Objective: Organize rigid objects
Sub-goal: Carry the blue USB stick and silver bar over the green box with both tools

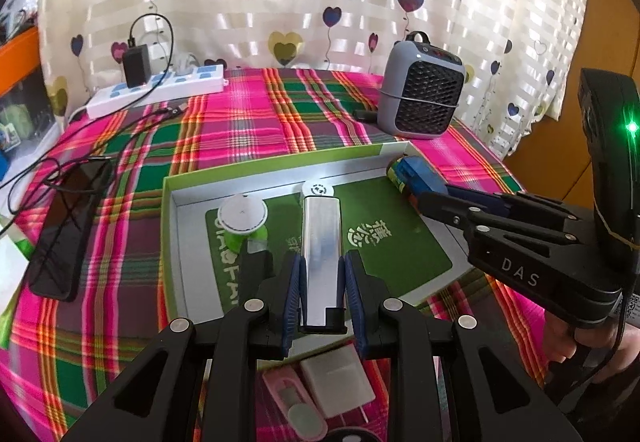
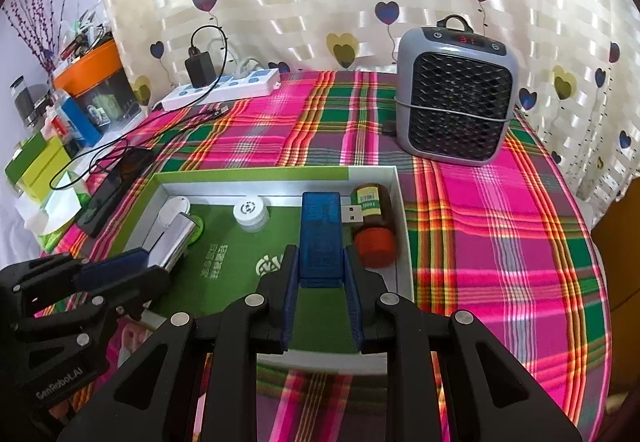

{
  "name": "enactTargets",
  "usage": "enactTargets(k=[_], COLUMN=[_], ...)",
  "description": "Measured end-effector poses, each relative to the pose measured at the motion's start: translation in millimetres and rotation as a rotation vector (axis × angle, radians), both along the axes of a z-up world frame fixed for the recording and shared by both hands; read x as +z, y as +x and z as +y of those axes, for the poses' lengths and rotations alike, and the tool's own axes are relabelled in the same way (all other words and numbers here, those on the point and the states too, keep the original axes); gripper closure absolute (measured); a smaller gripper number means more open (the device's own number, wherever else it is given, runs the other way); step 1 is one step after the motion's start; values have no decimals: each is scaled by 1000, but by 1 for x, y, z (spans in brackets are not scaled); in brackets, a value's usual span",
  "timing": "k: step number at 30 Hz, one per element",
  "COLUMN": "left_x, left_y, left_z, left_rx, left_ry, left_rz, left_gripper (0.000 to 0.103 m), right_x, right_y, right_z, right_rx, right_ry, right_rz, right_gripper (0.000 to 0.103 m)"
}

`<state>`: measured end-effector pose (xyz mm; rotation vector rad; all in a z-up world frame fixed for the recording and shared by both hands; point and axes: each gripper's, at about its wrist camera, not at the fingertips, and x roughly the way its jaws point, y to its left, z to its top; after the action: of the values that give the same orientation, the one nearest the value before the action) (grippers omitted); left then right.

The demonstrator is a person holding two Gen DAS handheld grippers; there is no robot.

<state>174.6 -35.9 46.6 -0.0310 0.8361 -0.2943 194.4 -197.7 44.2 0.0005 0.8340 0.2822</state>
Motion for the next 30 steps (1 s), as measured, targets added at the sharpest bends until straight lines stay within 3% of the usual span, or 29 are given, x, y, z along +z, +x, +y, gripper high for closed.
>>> enactTargets(k=[30], left_x=[-34], left_y=[31], left_z=[-12], left_rx=[3], left_ry=[29], left_rz=[81], left_gripper=[81], right_x=[-30], right_y=[38], right_z=[16], right_rx=[65], right_ry=[-30], right_rz=[76], right_gripper=[80])
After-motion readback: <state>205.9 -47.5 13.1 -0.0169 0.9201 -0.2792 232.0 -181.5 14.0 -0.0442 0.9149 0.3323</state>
